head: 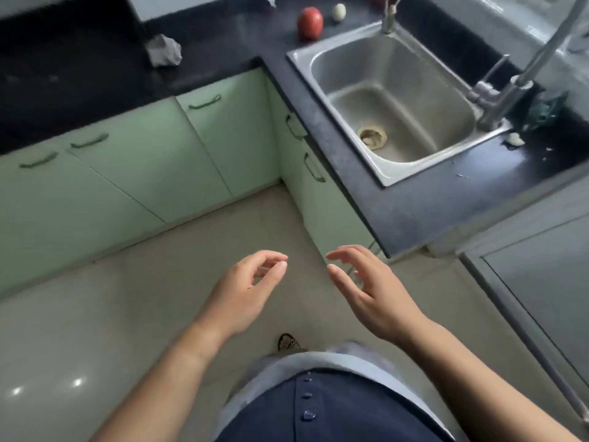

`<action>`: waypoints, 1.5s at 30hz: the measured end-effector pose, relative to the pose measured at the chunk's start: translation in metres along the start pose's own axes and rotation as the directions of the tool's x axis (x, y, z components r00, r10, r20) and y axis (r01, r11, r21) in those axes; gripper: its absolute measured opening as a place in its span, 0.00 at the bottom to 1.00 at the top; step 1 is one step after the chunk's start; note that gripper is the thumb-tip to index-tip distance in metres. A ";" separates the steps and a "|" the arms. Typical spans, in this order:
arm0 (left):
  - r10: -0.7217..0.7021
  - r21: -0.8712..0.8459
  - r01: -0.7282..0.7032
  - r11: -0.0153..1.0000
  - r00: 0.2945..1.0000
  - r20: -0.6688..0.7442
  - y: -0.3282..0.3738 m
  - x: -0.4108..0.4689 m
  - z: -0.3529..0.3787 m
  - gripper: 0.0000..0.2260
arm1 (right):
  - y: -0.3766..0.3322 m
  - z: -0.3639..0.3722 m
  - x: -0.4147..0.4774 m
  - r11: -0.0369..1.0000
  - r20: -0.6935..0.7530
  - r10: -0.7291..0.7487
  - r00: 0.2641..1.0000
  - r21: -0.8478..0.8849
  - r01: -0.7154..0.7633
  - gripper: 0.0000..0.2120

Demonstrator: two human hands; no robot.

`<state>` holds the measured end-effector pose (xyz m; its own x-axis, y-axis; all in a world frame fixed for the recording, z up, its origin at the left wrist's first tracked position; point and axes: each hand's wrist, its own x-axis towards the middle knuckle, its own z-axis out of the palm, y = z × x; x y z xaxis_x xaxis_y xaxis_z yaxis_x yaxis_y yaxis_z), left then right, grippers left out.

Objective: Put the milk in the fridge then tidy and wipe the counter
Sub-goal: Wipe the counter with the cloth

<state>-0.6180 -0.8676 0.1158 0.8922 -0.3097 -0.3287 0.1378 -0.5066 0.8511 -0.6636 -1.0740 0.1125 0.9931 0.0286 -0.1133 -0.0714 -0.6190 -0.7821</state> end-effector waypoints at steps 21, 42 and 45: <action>-0.201 -0.042 0.199 0.979 0.916 -0.348 -0.052 0.299 -0.303 0.07 | -0.137 0.077 0.501 0.944 0.308 -0.282 0.909 -0.080 0.320 0.17; -0.008 0.548 0.172 0.819 0.958 -0.287 -0.161 0.565 -0.545 0.21 | -0.197 0.217 0.805 0.953 0.085 0.040 0.996 -0.303 -0.012 0.21; -0.049 0.646 0.205 0.735 0.967 -0.251 -0.179 0.582 -0.556 0.26 | -0.195 0.238 0.828 0.928 0.013 0.148 0.989 -0.346 -0.134 0.23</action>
<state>0.1153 -0.5097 -0.0007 0.9636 -0.0729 -0.2571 0.0062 -0.9558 0.2940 0.1507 -0.7430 0.0259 0.9703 -0.0526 -0.2359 -0.1674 -0.8505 -0.4987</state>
